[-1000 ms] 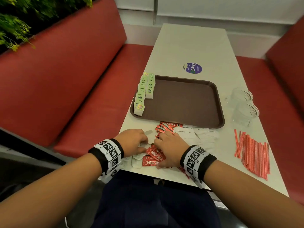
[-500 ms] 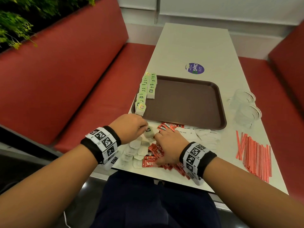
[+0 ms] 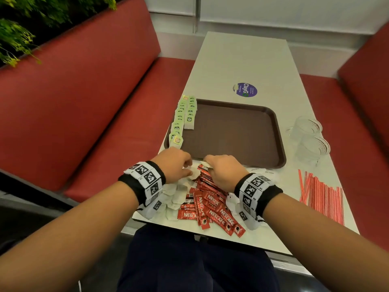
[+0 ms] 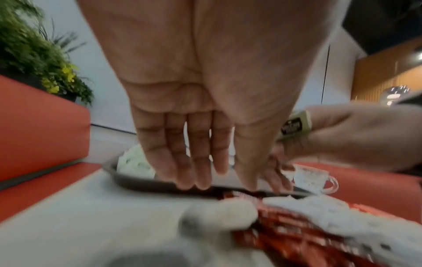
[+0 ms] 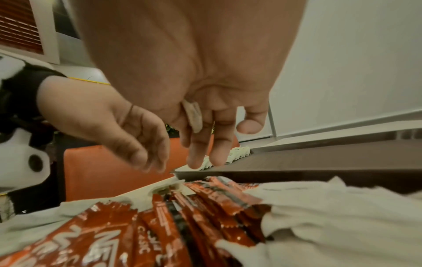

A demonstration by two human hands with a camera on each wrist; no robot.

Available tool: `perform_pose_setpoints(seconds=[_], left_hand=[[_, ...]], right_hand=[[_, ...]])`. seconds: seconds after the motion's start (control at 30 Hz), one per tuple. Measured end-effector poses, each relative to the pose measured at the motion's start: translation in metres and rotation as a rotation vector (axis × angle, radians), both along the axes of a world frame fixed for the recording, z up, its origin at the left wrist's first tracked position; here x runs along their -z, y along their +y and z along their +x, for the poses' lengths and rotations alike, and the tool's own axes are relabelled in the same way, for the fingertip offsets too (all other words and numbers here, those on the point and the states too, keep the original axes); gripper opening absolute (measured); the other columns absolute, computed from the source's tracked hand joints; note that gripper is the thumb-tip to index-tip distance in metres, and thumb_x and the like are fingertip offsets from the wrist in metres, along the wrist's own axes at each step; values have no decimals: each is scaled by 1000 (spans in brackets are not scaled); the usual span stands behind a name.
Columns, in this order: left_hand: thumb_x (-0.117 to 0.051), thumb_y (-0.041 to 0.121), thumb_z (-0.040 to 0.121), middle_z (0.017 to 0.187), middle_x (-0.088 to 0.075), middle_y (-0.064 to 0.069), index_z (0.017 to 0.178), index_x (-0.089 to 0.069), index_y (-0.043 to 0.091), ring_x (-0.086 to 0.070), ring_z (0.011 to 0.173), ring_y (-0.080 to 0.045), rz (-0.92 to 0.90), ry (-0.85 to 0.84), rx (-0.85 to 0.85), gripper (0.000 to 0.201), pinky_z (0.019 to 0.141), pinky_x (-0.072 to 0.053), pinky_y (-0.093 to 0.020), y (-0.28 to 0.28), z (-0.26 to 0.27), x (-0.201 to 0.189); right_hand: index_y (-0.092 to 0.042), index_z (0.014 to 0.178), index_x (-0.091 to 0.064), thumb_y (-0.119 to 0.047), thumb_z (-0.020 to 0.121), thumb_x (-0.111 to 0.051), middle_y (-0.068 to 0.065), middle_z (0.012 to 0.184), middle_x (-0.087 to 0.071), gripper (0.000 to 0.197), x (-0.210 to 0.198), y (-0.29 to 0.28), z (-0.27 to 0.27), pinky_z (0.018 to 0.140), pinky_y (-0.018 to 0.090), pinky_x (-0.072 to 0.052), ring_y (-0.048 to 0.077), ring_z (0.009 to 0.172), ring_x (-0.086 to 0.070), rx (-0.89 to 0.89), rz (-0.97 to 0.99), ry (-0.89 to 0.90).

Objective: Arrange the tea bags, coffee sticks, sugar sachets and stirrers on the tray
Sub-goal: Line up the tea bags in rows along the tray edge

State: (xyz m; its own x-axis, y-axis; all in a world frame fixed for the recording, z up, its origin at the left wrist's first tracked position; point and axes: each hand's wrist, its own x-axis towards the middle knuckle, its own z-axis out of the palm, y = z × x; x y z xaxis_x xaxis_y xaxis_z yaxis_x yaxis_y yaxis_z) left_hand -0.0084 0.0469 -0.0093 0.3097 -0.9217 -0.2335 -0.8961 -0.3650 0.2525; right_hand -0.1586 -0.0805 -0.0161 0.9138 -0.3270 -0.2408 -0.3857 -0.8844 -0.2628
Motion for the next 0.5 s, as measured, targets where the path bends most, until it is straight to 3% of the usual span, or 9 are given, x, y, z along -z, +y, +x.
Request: perform_pose_setpoints(seconds=[0.07,0.13,0.3,0.43,0.5], left_hand=[[-71,46,83,114,-66,5,118,-64,22,-60,98,-15,107,-25,7,44,85,-50,-29,-6,-4,13],[-74,51,77,112,-61,1,117,-63,21,-60,100,-19,144,-52,29,50,87,-51,-33,-11,-9,23],[-64,43,85,104,-59,0,102,-58,23,-60,92,-21,152,-101,50,27,81,-53,-38,-18,-10,28],[-52,35,92,95,-66,-1,97,-60,21,-62,87,-23,108,-83,88,16,76,-52,-36,-21,-2,21],[-53,32,93,95,-66,1,97,-61,21,-61,88,-21,53,-39,116,15,78,-51,-36,-21,6,14]], right_hand=[[-20,132,-52,-13,99,-42,9,124,-65,35,-1,-4,-3,95,40,-47,31,110,-60,48,88,8],[-21,130,-53,-10,97,-45,5,127,-63,36,-1,-5,-4,94,38,-47,28,112,-59,59,131,-13],[-24,96,-41,2,89,-42,0,98,-56,27,1,-8,-3,73,36,-43,24,88,-55,114,201,-46],[-24,100,-39,-4,87,-49,-6,87,-51,25,1,-11,-2,66,33,-40,22,81,-54,116,227,-72],[-23,105,-45,-13,89,-54,-5,91,-58,22,2,-14,0,69,34,-44,23,85,-58,100,219,-102]])
